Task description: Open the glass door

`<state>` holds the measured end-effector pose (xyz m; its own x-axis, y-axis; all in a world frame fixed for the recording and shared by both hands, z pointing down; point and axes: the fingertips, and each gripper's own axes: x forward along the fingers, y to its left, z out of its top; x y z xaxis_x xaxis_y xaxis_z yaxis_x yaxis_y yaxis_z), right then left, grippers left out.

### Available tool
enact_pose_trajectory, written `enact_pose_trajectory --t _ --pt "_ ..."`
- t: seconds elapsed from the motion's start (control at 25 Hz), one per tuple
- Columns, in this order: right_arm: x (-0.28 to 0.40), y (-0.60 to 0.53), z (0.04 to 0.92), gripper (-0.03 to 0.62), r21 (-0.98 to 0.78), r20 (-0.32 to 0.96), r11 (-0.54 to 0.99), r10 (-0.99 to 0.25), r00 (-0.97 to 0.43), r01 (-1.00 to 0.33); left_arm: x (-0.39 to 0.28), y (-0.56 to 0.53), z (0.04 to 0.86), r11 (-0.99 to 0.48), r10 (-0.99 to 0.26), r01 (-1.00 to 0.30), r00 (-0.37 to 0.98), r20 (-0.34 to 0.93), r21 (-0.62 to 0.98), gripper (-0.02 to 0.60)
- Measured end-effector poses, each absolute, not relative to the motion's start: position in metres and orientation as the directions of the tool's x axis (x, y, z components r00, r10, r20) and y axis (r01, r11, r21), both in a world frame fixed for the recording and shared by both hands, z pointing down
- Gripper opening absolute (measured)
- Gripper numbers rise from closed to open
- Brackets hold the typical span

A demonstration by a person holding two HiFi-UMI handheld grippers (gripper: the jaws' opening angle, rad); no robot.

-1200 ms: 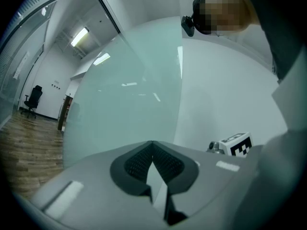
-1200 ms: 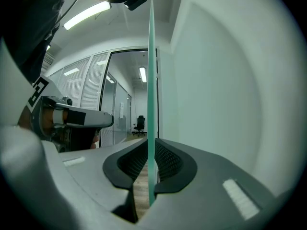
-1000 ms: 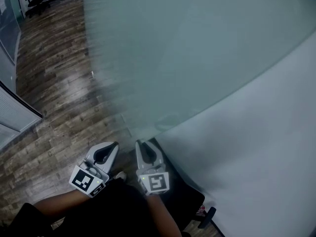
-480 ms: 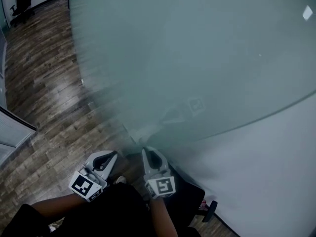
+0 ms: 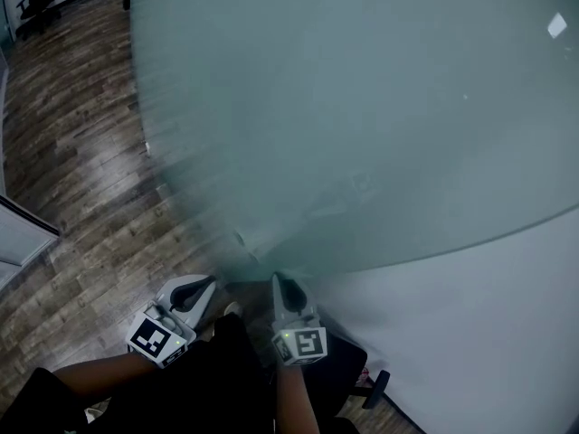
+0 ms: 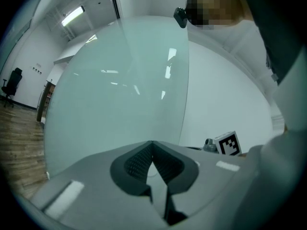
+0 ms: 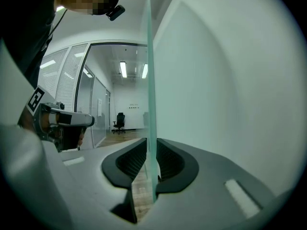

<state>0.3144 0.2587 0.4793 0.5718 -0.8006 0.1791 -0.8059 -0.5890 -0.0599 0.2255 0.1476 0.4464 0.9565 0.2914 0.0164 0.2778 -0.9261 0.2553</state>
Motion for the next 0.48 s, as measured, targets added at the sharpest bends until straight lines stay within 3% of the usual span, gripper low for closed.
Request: enact_pose_trajectory --t 0.48 --pt "0.328 0.259 0.478 0.066 -0.063 0.157 -0.573 -0.814 0.559 -0.817 0.243 0.154 0.44 -0.936 0.251 0.239 0.968 0.014 0.258 -0.002"
